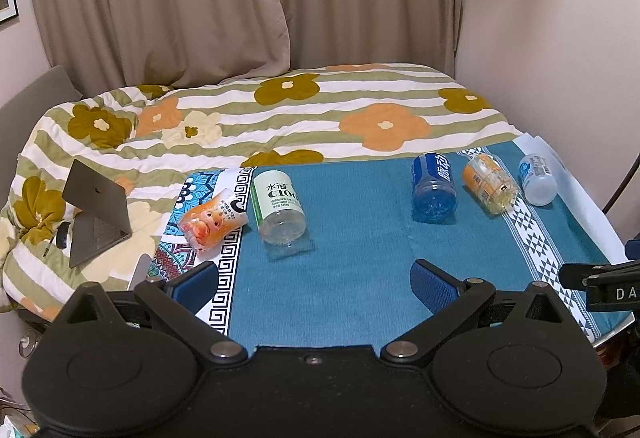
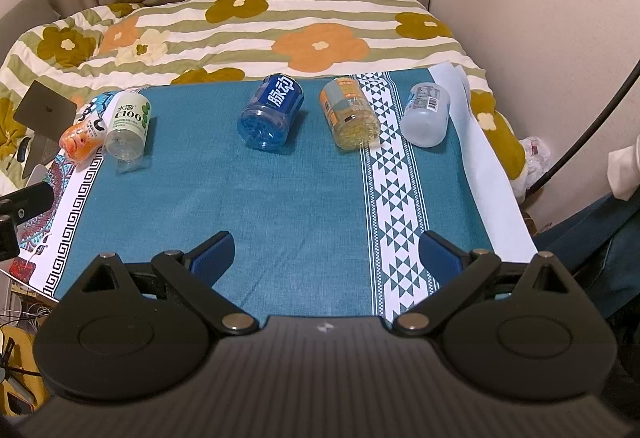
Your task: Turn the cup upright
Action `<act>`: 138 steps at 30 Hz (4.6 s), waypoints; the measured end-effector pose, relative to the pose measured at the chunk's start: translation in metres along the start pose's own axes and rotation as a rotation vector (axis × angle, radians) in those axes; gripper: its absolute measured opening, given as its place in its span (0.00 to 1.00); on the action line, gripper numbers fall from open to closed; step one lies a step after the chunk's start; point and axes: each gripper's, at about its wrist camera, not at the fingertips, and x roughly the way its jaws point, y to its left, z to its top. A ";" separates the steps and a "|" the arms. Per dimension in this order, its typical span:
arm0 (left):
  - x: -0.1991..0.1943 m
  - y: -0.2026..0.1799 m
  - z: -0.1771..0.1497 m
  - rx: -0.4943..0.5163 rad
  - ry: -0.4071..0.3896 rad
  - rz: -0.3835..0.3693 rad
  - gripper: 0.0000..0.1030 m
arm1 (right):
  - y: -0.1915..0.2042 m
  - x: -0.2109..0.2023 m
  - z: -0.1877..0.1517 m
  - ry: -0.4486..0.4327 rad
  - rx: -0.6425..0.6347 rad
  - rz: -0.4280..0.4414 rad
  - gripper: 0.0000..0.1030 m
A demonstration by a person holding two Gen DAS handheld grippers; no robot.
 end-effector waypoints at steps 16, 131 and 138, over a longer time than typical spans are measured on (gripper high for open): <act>0.000 0.001 0.000 -0.001 0.002 -0.001 1.00 | 0.001 0.004 0.000 0.011 -0.002 0.002 1.00; 0.144 0.180 0.023 0.165 0.306 -0.076 0.62 | 0.100 0.076 0.042 0.131 0.013 0.164 1.00; 0.102 0.146 0.004 0.063 0.305 -0.024 0.62 | 0.071 0.059 0.035 0.103 -0.045 0.226 1.00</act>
